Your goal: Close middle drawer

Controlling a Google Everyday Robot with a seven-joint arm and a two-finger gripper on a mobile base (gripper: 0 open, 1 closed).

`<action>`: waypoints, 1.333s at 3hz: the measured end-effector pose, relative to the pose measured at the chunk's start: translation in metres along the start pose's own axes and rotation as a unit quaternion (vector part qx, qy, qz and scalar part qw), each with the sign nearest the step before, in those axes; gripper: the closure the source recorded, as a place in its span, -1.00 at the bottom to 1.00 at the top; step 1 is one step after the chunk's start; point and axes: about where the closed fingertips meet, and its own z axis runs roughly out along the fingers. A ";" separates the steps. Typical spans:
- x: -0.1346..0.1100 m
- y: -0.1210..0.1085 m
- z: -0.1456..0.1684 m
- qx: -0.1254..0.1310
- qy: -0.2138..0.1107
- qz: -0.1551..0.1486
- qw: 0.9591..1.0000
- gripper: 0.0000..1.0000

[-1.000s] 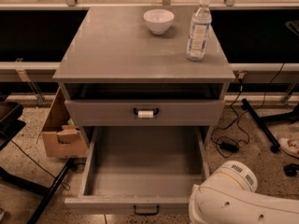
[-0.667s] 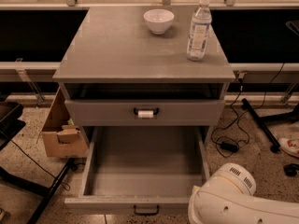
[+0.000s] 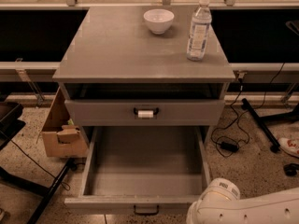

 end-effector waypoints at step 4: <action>-0.037 -0.065 0.126 0.027 -0.064 -0.072 0.995 1.00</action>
Offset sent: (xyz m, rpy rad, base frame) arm 0.0613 0.0499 -0.1647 0.1311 -0.0605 0.1923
